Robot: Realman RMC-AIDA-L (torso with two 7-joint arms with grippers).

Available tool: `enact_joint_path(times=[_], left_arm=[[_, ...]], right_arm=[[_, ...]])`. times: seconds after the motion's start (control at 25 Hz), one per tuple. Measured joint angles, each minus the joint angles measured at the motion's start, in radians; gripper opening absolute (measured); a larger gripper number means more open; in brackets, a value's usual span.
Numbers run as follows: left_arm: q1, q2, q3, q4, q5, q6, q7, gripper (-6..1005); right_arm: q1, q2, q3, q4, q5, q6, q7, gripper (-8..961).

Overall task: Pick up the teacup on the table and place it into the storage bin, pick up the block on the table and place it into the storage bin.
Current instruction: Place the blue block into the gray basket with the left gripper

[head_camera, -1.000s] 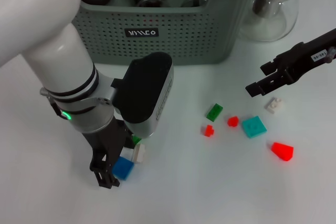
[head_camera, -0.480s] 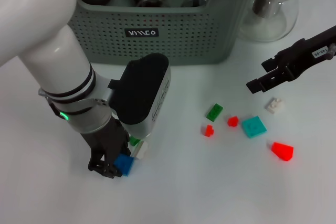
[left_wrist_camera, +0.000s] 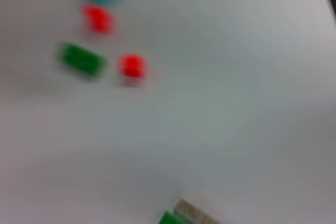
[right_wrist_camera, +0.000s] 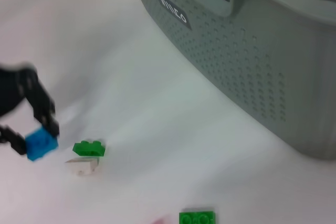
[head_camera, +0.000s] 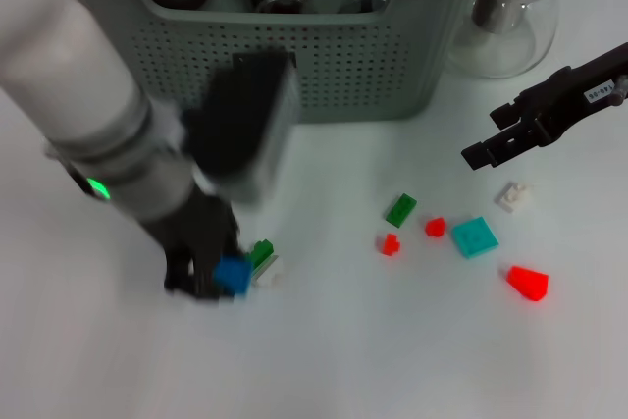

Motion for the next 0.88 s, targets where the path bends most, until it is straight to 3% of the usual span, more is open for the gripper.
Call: enact_joint_path(times=[0.12, 0.2, 0.32, 0.36, 0.4, 0.44, 0.48, 0.52, 0.56, 0.68, 0.8, 0.88], left_arm=[[-0.028, 0.003, -0.184, 0.057, -0.065, 0.091, -0.059, 396], [-0.085, 0.007, -0.343, 0.069, -0.122, 0.162, -0.113, 396], [-0.184, 0.015, -0.545, 0.073, -0.164, 0.213, -0.193, 396], [-0.273, 0.037, -0.669, 0.067, -0.180, 0.195, -0.267, 397], [-0.273, 0.037, -0.669, 0.067, -0.180, 0.195, -0.267, 397], [-0.326, 0.064, -0.710, 0.042, -0.183, 0.136, -0.334, 397], [-0.326, 0.064, -0.710, 0.042, -0.183, 0.136, -0.334, 397], [-0.374, 0.106, -0.685, -0.032, -0.165, 0.024, -0.407, 397], [-0.374, 0.106, -0.685, -0.032, -0.165, 0.024, -0.407, 397], [-0.435, 0.165, -0.618, -0.200, -0.137, -0.154, -0.486, 396], [-0.498, 0.196, -0.585, -0.374, -0.106, -0.305, -0.506, 396], [-0.547, 0.196, -0.575, -0.493, -0.029, -0.438, -0.524, 396]], right_arm=[[0.001, -0.001, 0.000, 0.000, 0.000, -0.003, 0.002, 902], [0.003, -0.002, 0.000, -0.001, 0.001, -0.007, 0.002, 900], [0.011, -0.003, 0.000, 0.000, 0.002, -0.008, 0.002, 897], [0.013, -0.003, -0.001, 0.001, 0.003, -0.008, 0.001, 881], [0.015, -0.003, -0.003, 0.001, 0.003, -0.008, 0.001, 864], [0.020, -0.003, -0.006, 0.002, 0.003, -0.010, 0.002, 848], [0.020, -0.003, -0.006, 0.002, 0.003, -0.010, 0.002, 831], [0.023, -0.003, -0.006, 0.002, 0.003, -0.010, 0.002, 815], [0.025, -0.003, -0.006, 0.003, 0.003, -0.010, 0.002, 815], [0.031, -0.003, -0.007, 0.006, 0.001, -0.012, 0.002, 815], [0.037, -0.002, -0.009, 0.007, -0.004, -0.013, 0.002, 815], [0.041, -0.002, -0.011, 0.007, -0.006, -0.015, 0.003, 815]])
